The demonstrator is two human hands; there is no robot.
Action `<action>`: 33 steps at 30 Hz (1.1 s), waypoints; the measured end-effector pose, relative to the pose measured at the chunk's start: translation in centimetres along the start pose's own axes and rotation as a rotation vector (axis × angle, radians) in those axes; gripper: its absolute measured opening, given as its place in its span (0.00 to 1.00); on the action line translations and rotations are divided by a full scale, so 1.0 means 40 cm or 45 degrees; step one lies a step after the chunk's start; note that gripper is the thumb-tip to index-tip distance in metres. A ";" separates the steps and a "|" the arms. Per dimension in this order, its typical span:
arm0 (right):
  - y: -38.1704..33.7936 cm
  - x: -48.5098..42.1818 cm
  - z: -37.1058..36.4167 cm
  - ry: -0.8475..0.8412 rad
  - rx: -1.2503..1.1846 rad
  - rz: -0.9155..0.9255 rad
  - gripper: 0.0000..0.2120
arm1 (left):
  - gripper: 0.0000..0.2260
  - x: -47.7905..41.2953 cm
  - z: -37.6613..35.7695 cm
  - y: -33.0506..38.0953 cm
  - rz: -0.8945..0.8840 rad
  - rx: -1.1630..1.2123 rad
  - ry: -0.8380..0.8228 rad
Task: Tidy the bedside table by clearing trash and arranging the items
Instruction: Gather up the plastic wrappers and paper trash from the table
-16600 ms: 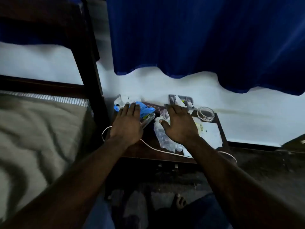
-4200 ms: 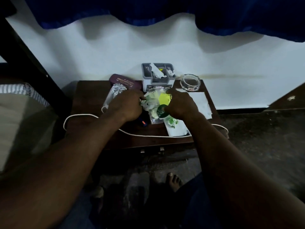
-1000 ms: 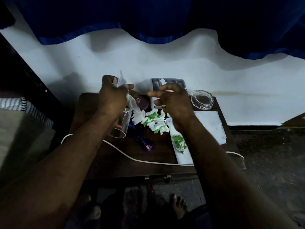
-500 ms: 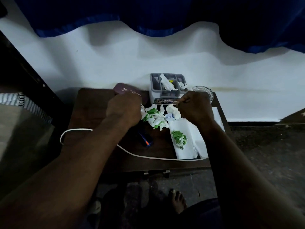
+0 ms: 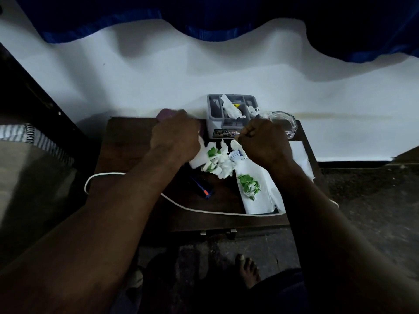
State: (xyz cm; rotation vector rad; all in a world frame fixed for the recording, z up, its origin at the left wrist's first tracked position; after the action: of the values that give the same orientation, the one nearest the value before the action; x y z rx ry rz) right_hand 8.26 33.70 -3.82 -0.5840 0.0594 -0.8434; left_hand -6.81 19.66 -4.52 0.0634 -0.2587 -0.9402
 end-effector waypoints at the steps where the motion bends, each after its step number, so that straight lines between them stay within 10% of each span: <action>1: 0.001 -0.001 0.002 0.003 -0.002 0.007 0.04 | 0.14 -0.001 0.017 -0.002 -0.017 0.057 0.076; 21: -0.149 0.014 -0.149 -0.251 0.121 0.307 0.06 | 0.14 0.029 0.128 -0.136 0.321 1.374 0.406; 33: -0.239 0.015 -0.229 -0.292 0.384 0.297 0.15 | 0.10 0.049 0.121 -0.180 0.182 0.902 0.350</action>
State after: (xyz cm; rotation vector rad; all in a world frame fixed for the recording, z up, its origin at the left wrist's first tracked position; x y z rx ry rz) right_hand -0.40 24.05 -6.58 -0.3769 -0.2027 -0.5412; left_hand -12.62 14.12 -0.65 0.8097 -0.3254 -0.6515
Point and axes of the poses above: each hand's wrist, its own x-axis away from the middle knuckle, its own z-axis out of the back of the hand, y = z × x, the point moved 5 cm from there along -x, towards the middle knuckle, and after that the axes turned 12 degrees about -y, right-handed, at the moved point
